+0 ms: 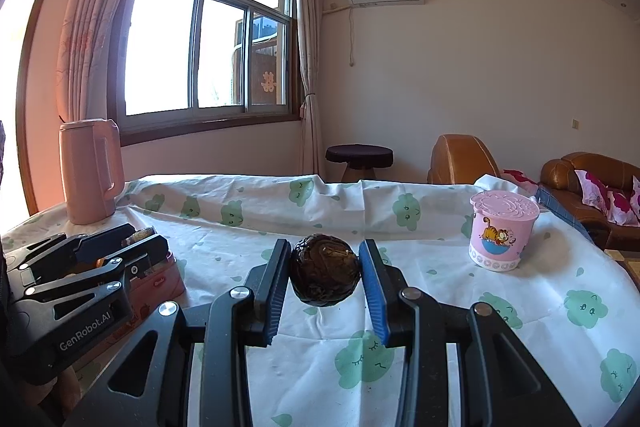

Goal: Organize fruits
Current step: 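Carry the cylindrical cake and dark pastry over the tin with both tools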

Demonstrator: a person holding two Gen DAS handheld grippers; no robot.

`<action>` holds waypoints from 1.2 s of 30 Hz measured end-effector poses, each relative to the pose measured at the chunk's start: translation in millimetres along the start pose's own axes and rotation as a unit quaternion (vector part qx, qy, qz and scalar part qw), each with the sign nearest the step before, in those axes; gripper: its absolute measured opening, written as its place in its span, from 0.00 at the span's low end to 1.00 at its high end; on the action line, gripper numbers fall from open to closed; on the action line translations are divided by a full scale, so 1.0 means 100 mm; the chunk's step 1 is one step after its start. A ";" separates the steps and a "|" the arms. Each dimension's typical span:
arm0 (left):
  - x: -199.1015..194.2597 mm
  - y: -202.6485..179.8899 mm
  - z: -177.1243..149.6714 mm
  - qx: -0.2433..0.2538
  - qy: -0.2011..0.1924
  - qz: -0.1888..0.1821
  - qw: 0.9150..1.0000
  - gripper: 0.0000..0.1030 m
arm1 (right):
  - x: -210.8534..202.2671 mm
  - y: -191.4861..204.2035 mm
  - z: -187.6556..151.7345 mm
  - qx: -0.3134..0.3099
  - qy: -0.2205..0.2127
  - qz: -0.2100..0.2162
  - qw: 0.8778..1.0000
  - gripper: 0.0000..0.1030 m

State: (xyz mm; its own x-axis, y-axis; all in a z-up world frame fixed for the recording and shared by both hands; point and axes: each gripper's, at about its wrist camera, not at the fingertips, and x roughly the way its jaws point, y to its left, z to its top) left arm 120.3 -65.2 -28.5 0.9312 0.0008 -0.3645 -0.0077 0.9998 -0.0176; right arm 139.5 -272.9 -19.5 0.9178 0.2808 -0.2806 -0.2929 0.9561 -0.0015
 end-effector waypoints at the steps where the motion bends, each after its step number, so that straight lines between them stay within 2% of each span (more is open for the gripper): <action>1: -0.02 0.00 -0.01 0.000 0.000 0.000 1.000 0.39 | -0.01 0.01 0.00 0.000 -0.001 0.000 1.000 0.37; 15: -0.27 0.31 -0.09 -0.018 0.015 0.003 1.000 0.39 | -0.11 0.32 -0.04 -0.011 0.008 0.042 0.999 0.36; 25: -0.50 0.59 -0.06 -0.024 0.005 0.031 0.999 0.39 | -0.10 0.70 0.08 -0.021 0.007 0.087 0.996 0.37; 36: -0.62 1.03 -0.11 -0.047 0.015 0.066 0.997 0.39 | -0.04 1.13 0.19 -0.043 0.007 0.126 0.991 0.37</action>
State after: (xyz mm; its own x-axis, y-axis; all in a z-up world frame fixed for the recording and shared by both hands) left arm 57.7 37.2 -18.0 0.9088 0.1297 -0.3966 -0.1646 0.9848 -0.0551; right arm 107.8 -164.1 0.1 0.8094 0.5071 -0.2962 -0.5341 0.8454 -0.0119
